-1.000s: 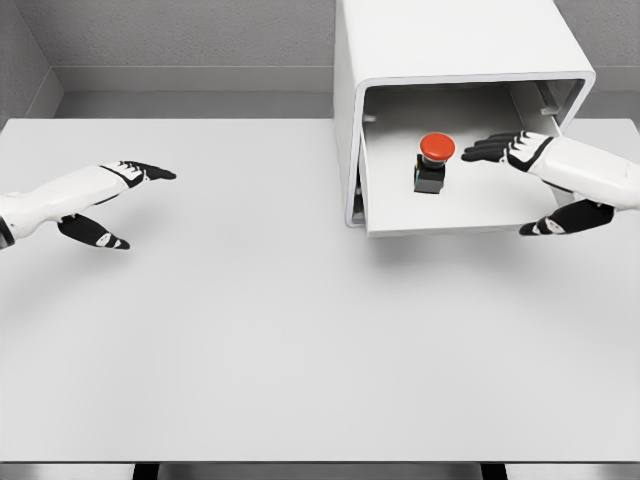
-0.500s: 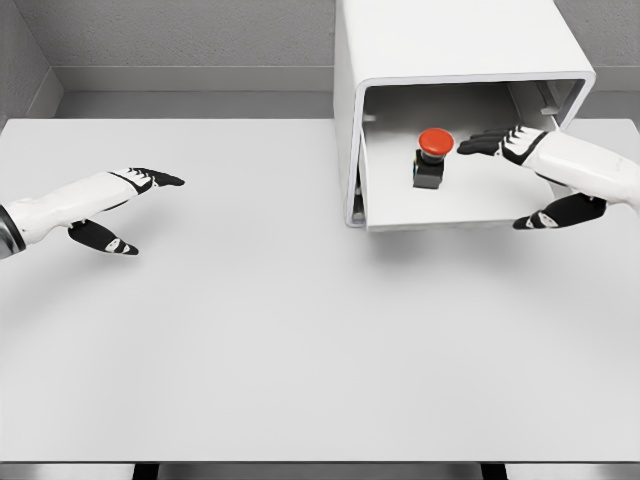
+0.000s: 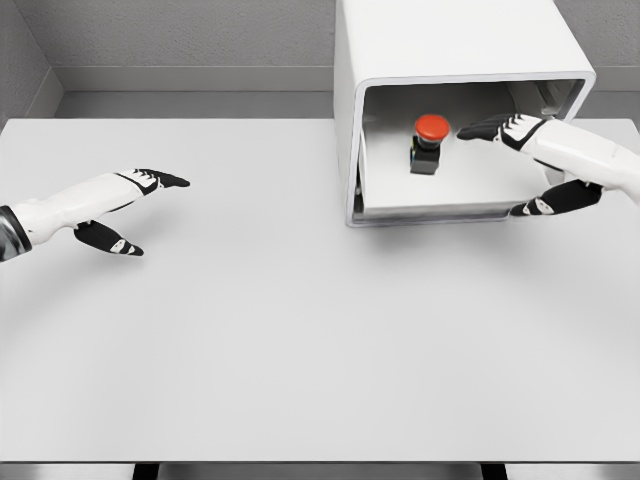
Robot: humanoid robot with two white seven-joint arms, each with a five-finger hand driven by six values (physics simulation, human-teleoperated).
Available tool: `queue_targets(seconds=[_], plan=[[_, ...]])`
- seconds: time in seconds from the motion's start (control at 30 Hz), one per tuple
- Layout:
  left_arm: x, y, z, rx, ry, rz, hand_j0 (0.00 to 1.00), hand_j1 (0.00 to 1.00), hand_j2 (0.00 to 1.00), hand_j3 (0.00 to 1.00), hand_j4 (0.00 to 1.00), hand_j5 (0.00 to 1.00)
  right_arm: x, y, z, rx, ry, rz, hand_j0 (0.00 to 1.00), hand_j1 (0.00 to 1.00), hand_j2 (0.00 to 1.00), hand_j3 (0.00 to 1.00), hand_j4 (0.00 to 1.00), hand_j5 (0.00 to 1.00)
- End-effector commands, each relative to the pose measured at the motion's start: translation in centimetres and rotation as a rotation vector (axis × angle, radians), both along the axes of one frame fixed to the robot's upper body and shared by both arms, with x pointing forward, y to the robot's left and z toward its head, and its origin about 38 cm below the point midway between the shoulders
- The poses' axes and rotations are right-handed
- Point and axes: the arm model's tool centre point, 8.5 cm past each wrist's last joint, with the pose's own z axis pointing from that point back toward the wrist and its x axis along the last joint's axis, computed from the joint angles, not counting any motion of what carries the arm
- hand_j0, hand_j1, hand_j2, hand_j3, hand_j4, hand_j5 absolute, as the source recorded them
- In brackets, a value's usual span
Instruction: Slide open multi-storey tabletop storage cabinets and put open load switch and slide close multi-storey tabletop storage cabinets
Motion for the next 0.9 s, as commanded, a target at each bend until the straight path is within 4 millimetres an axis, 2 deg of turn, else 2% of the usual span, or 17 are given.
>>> queue_targets(seconds=[0.0, 0.13, 0.5, 0.57, 0.87], plan=[[0.0, 0.1, 0.1, -0.005, 0.000, 0.004, 1.00, 1.00, 1.00, 1.00, 1.00, 1.00, 0.2, 0.0, -1.1, 0.003, 0.032, -0.005, 1.00, 1.00, 1.00, 1.00, 1.00, 1.00], [0.0, 0.1, 0.1, -0.005, 0.000, 0.005, 1.00, 1.00, 1.00, 1.00, 1.00, 1.00, 0.7, 0.7, -1.7, 0.016, 0.042, 0.002, 1.00, 1.00, 1.00, 1.00, 1.00, 1.00], [0.0, 0.1, 0.1, -0.007, 0.000, 0.004, 1.00, 1.00, 1.00, 1.00, 1.00, 1.00, 2.9, 0.5, -2.1, 0.028, 0.049, -0.037, 1.00, 1.00, 1.00, 1.00, 1.00, 1.00], [0.0, 0.1, 0.1, -0.007, 0.000, 0.004, 1.00, 1.00, 1.00, 1.00, 1.00, 1.00, 3.4, 0.7, -2.7, 0.018, 0.069, -0.038, 1.00, 1.00, 1.00, 1.00, 1.00, 1.00], [0.0, 0.1, 0.1, -0.007, 0.000, 0.004, 1.00, 1.00, 1.00, 1.00, 1.00, 1.00, 4.1, 0.6, -2.1, 0.025, 0.057, -0.052, 1.00, 1.00, 1.00, 1.00, 1.00, 1.00]])
